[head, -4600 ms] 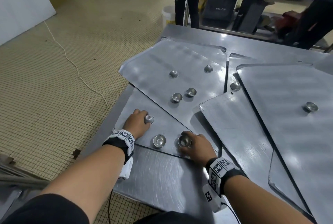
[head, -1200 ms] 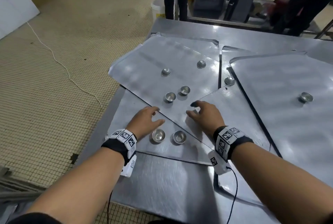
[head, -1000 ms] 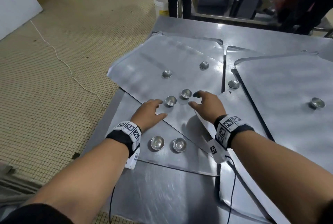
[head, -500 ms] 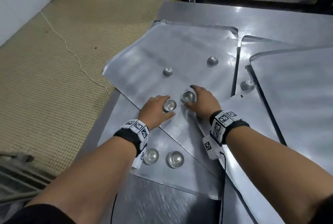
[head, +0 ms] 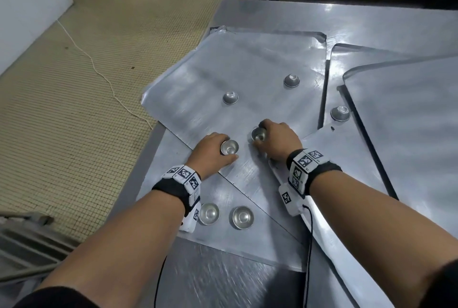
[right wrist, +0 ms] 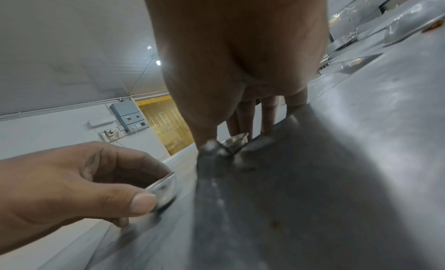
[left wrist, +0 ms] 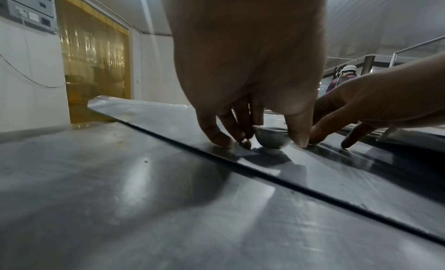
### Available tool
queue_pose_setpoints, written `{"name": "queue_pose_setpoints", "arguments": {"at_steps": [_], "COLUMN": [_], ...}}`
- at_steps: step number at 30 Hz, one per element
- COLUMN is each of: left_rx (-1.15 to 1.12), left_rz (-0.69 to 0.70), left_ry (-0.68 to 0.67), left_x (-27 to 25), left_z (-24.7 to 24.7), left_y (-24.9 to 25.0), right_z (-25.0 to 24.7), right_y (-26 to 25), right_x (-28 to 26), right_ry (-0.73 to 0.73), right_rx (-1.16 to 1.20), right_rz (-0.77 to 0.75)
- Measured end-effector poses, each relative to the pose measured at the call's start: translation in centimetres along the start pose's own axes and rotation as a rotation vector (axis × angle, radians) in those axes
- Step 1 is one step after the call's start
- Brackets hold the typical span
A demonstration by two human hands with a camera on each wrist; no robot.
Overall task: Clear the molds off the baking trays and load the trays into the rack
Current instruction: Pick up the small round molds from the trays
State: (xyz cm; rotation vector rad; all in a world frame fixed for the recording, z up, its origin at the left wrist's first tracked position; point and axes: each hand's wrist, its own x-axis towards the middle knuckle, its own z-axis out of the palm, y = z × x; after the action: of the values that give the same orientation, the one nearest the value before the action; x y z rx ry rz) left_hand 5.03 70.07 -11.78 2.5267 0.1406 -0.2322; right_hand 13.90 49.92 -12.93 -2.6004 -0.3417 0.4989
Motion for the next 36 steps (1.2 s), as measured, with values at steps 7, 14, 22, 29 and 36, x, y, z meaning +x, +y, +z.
{"name": "queue_pose_setpoints", "arguments": {"at_steps": [7,14,22,29,36], "left_rx": [-0.069,-0.141,-0.168,-0.15,-0.05], "left_rz": [0.029,0.099,0.189,0.247,0.328], "left_ry": [-0.098,-0.179,-0.218,-0.232,-0.272], "left_x": [-2.7,-6.7,-10.4,-12.2,-12.9], "left_z": [-2.0,-3.2,-2.6,-2.1,-1.5], "left_y": [-1.4,-2.9,-4.7,-5.2,-5.4], "right_z": [-0.3,0.9,3.3,5.1,6.6], "right_y": [-2.6,-5.5,-6.1,-6.6,-6.5], "right_x": [-2.9,-8.8,-15.0,-18.9,-20.7], "right_ry": [0.009,0.082,0.119,0.098,0.104], "right_rx": [0.023,0.079,0.079,0.109,0.118], "right_rz": [0.053,0.039,0.093,0.125,0.158]}}
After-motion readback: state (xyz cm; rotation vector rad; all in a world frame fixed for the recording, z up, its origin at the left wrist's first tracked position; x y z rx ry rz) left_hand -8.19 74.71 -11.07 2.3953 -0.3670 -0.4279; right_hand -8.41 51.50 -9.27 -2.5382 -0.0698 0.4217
